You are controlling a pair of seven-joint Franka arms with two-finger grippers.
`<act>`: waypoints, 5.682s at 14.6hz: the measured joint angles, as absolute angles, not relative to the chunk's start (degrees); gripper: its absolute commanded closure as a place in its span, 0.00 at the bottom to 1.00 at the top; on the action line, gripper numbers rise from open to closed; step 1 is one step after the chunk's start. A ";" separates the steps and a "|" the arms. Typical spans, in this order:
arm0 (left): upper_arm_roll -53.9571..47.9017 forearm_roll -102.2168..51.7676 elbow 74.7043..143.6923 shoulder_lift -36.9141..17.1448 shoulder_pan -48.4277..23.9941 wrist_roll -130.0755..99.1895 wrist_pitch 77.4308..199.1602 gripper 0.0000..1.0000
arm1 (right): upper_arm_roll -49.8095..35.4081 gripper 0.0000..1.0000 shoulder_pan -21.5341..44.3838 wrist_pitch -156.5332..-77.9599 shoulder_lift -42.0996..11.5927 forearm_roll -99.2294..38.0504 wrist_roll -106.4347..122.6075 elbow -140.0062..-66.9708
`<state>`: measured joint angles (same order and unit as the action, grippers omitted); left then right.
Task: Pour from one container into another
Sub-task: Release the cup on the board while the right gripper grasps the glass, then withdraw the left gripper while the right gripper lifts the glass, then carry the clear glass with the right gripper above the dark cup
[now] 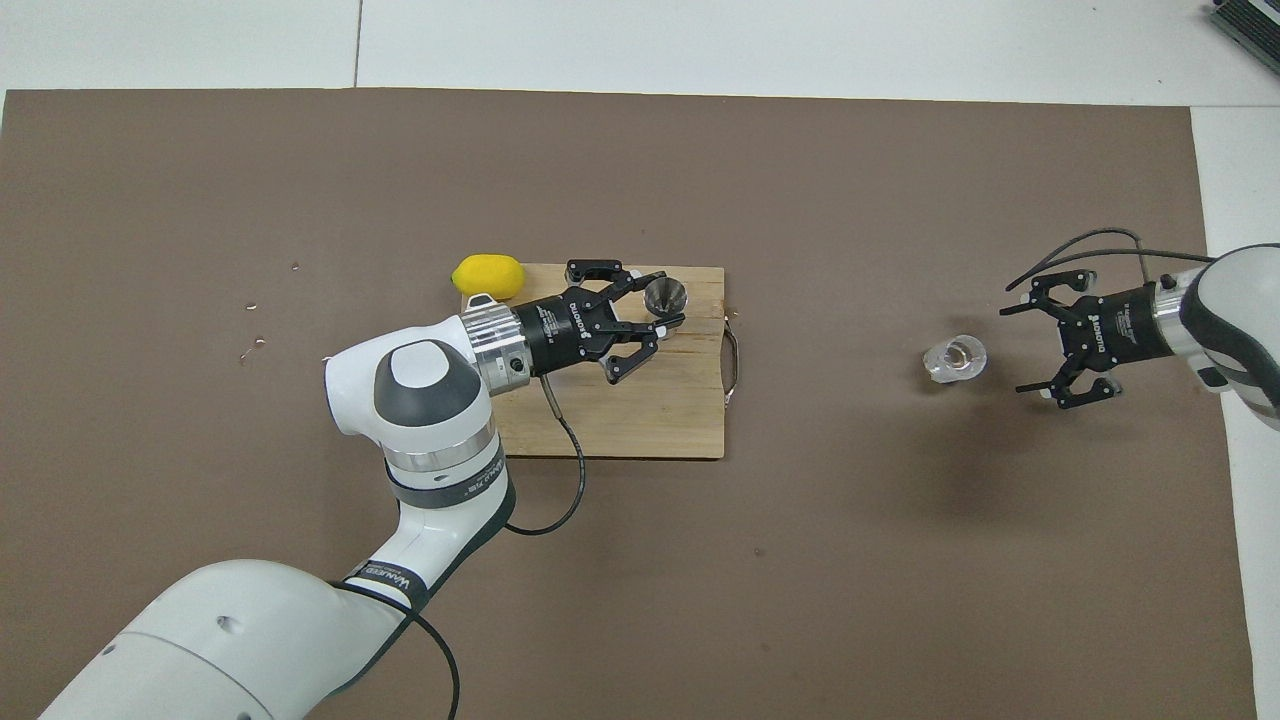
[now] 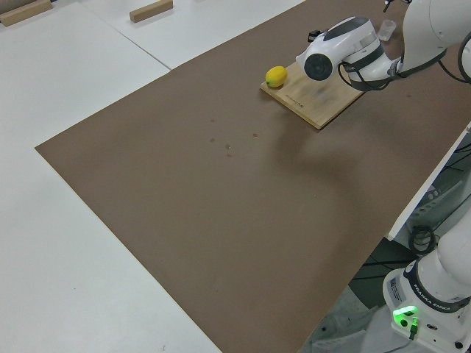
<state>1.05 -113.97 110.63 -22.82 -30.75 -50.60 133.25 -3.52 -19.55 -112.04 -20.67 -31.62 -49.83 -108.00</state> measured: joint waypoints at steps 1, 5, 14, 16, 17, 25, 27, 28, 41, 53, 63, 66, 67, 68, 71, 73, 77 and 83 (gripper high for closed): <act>1.06 -113.97 110.64 -22.85 -30.75 -50.60 133.36 0.00 | -3.53 0.00 -19.87 -112.04 -21.02 -32.70 -48.97 -108.26; 1.07 -113.97 110.64 -22.86 -30.75 -50.61 133.48 0.00 | -3.53 0.00 -20.38 -112.03 -22.70 -35.31 -46.49 -108.83; 1.12 -113.90 110.52 -22.74 -30.76 -50.60 133.50 0.00 | -3.99 0.00 -20.14 -112.05 -23.39 -39.92 -44.51 -111.07; 1.15 -113.88 110.40 -22.40 -30.76 -50.70 133.50 0.00 | -3.99 0.00 -19.90 -112.60 -23.39 -41.16 -44.45 -111.78; 1.18 -113.88 110.37 -22.09 -30.76 -51.11 133.50 0.00 | -4.01 0.00 -19.73 -112.93 -23.39 -42.15 -44.36 -112.27; 1.76 -108.91 111.32 -15.26 -29.13 -56.71 133.33 0.00 | -4.08 0.00 -19.00 -114.54 -23.39 -44.68 -44.25 -113.40; 1.84 -103.44 112.48 -13.03 -25.54 -59.66 130.55 0.00 | -4.09 0.00 -18.46 -114.75 -23.39 -44.99 -44.25 -113.43; 1.88 -100.80 113.24 -12.21 -22.92 -60.28 128.02 0.00 | -4.09 0.00 -18.10 -114.92 -23.39 -45.18 -44.25 -113.44; 2.13 -52.44 108.84 -10.95 4.80 -60.53 114.09 0.00 | -3.82 1.00 -17.16 -115.85 -23.15 -45.46 -44.42 -113.45; 0.52 -9.38 94.33 -10.97 -5.25 -56.06 113.97 0.00 | -4.05 1.00 -5.59 -123.60 -17.02 -45.33 -70.06 -110.08; 1.08 1.70 94.01 -5.07 -8.50 -6.71 102.61 0.00 | -4.07 1.00 7.38 -129.82 -17.54 -34.28 -94.62 -103.22; 1.96 1.70 94.02 -2.23 -8.44 0.93 97.97 0.00 | -4.07 1.00 10.12 -129.92 -18.07 -31.02 -98.22 -101.44; 2.16 1.70 94.19 -1.70 -8.37 1.98 97.28 0.00 | -4.07 1.00 10.77 -129.93 -18.13 -29.95 -99.38 -100.88; 2.25 1.70 94.43 -1.45 -8.36 2.57 97.00 0.00 | -4.07 1.00 11.48 -129.93 -18.17 -28.94 -100.51 -100.44; 1.92 1.70 94.95 -1.43 -8.52 2.94 96.41 0.00 | -4.07 1.00 13.65 -129.93 -18.38 -25.43 -103.64 -100.00; 1.73 0.30 94.00 -1.43 -7.72 2.82 94.69 0.00 | -4.05 1.00 14.67 -129.93 -18.60 -23.68 -104.94 -99.84; -1.38 -2.58 90.33 -1.87 -0.68 3.03 89.50 0.00 | -4.06 1.00 16.42 -129.93 -18.65 -19.76 -106.69 -99.72; -8.09 -3.01 86.64 -4.23 3.86 0.08 87.56 0.00 | -4.04 1.00 18.55 -129.93 -19.12 -14.65 -108.33 -97.85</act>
